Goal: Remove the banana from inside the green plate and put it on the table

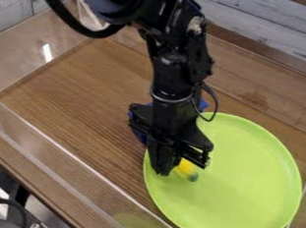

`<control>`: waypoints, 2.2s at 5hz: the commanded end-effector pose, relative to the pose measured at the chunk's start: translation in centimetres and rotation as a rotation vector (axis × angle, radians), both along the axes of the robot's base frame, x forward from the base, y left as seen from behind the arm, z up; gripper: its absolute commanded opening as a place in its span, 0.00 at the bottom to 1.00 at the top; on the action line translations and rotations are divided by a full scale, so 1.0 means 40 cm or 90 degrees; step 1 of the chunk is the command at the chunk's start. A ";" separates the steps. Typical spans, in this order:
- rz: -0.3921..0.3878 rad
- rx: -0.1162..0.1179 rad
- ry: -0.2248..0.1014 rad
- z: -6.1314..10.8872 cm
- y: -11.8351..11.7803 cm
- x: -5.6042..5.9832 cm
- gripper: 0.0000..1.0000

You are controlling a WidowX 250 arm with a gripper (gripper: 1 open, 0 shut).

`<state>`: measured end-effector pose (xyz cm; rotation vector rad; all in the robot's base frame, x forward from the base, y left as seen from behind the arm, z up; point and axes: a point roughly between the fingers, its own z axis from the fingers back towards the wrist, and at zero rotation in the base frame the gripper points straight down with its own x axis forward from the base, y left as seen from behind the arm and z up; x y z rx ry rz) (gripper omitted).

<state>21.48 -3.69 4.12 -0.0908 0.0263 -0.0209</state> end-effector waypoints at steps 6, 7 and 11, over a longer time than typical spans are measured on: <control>-0.006 0.003 -0.022 0.002 0.021 0.014 0.00; -0.007 0.005 -0.023 0.000 0.023 0.015 1.00; -0.016 0.016 -0.027 0.003 0.038 0.017 0.00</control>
